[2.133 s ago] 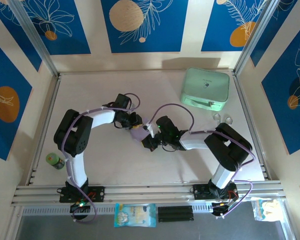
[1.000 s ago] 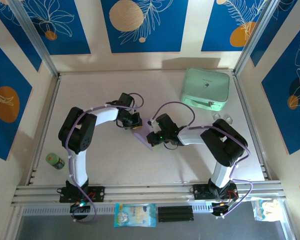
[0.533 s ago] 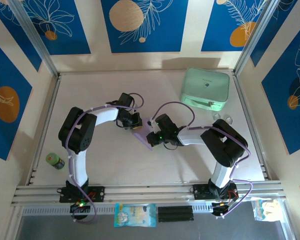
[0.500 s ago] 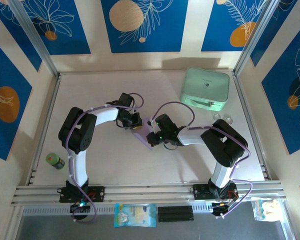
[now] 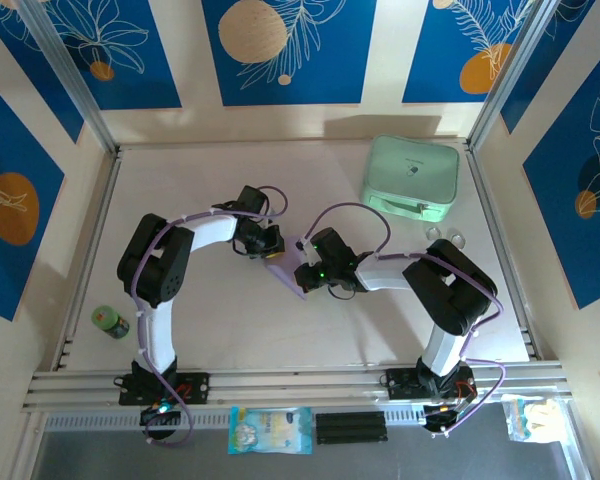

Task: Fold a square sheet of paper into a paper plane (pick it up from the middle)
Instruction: Third fold the triangle at the center of the table.

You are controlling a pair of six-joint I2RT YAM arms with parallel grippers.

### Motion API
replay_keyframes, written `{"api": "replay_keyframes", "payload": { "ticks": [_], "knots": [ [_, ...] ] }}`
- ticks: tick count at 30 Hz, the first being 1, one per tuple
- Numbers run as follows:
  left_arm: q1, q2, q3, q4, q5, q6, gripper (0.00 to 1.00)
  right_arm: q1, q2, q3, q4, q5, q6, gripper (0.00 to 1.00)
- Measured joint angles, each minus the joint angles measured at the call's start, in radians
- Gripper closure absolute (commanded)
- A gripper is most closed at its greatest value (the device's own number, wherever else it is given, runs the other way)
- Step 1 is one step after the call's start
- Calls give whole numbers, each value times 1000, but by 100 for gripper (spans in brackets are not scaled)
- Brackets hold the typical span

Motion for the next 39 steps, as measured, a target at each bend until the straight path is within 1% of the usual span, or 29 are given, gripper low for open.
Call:
{"api": "replay_keyframes", "payload": {
  "ticks": [39],
  "knots": [
    [-3,6,10,0,4,0,88,12,-8,4,-34,21,20,99]
  ]
}}
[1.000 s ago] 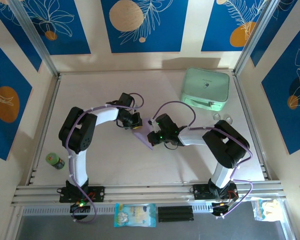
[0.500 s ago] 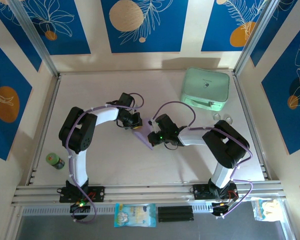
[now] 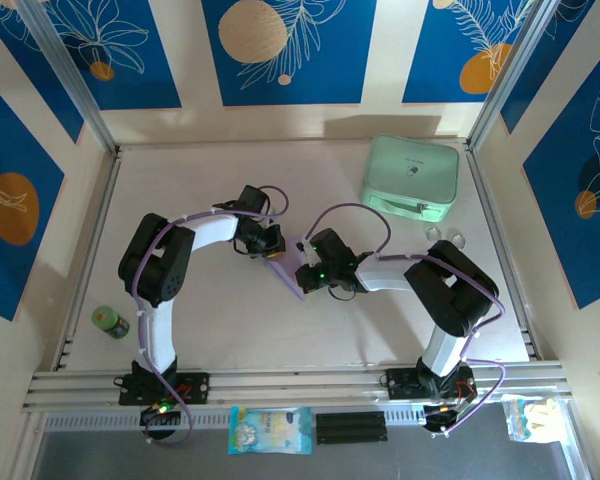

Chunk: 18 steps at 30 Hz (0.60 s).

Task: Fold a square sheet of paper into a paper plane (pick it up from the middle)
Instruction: Third fold the triangle at the center of the table.

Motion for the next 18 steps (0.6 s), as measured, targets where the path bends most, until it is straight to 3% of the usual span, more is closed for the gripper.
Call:
{"api": "replay_keyframes", "payload": {
  "ticks": [9,12,18],
  "knots": [
    [-5,-29,14,-29,-17,-16,75,0,6,11,-14,0,3,100],
    [-5,-91,13,-33,-39,-37,71,0,8,17,-21,0,6,100],
    [-5,-279,-102,67,-55,-114,70,0,19,29,-24,-3,7,100]
  ]
}}
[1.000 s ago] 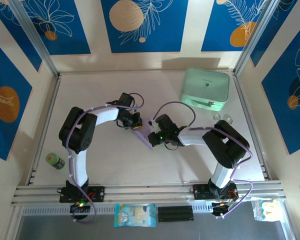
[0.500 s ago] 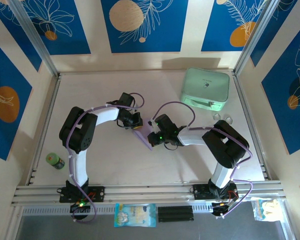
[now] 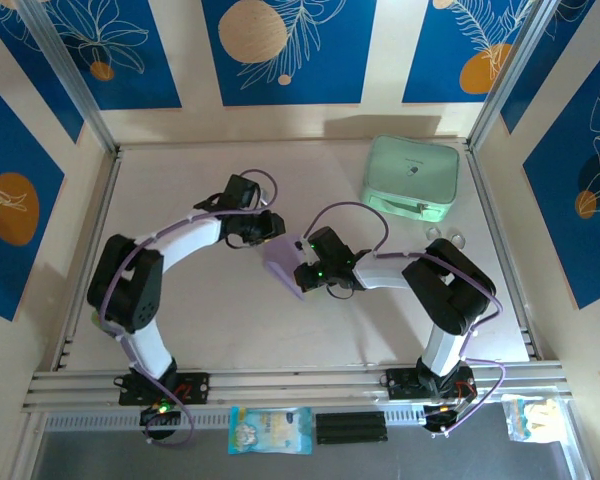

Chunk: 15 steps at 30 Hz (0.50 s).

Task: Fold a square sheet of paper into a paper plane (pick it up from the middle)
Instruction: Third fold the triangle at the center of the table.

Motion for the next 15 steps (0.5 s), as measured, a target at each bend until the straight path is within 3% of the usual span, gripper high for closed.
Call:
{"api": "replay_keyframes", "payload": {
  "ticks": [8,15],
  "knots": [
    [-57,-57,-242,181,43,-171,76,0,6,10,-7,0,0,100],
    [-79,-57,-326,266,63,-238,80,0,11,19,-16,-1,0,100]
  ]
}}
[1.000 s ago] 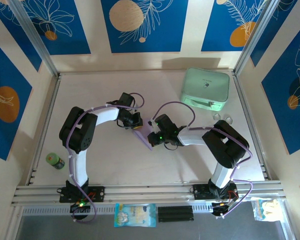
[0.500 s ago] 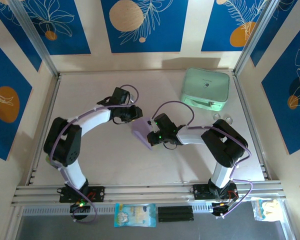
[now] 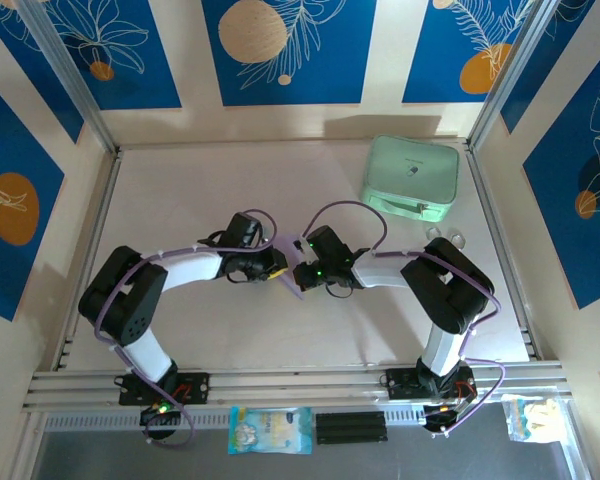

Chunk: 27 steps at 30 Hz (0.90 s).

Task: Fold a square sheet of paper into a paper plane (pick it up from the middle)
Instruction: Third fold the triangle at the center of the table.

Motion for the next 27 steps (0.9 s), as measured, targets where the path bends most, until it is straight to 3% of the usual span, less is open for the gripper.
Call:
{"api": "replay_keyframes", "payload": {
  "ticks": [27],
  "knots": [
    [0,37,-39,68,6,-15,84,0,11,23,-26,-3,0,100]
  ]
}}
